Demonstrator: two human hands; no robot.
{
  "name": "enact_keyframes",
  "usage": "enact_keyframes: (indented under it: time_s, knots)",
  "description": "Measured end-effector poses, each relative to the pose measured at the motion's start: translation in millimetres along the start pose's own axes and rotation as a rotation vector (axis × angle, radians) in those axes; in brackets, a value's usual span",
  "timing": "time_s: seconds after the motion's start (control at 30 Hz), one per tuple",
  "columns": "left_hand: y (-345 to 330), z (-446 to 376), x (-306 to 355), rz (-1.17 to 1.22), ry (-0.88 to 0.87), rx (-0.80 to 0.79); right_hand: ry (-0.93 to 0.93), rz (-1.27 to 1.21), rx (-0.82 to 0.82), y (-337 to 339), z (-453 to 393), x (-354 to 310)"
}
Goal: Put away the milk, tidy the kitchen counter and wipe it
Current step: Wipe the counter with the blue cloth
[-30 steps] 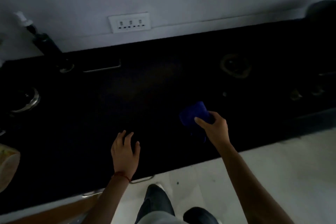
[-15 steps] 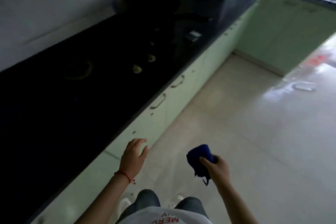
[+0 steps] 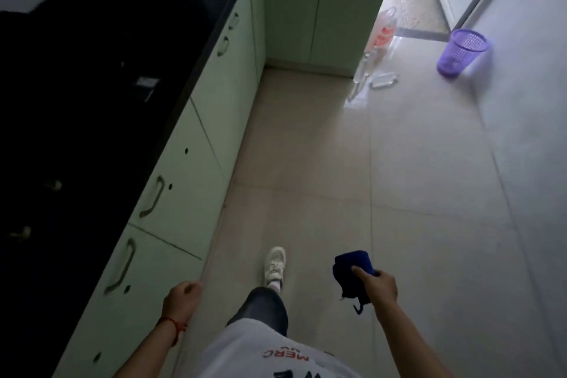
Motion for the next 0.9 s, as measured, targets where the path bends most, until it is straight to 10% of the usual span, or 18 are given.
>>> enact_keyframes:
  time_s: [0.6, 0.9]
  knots:
    - [-94, -184, 381, -0.089, -0.228, -0.16, -0.133, -0.029, 0.045, -11, -183, -220]
    - [-101, -233, 432, 0.027, -0.001, -0.021, 0.019, 0.199, -0.099, -51, -305, -384]
Point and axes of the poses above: each hand's wrist, its own z-axis away from the middle knuckle, its own y-axis out of the back of the hand, x = y × z, the point moved 8 cm from there along -z, towards the middle knuckle, and after that the axes turned 4 degrees about x, right-handed, at the moved point
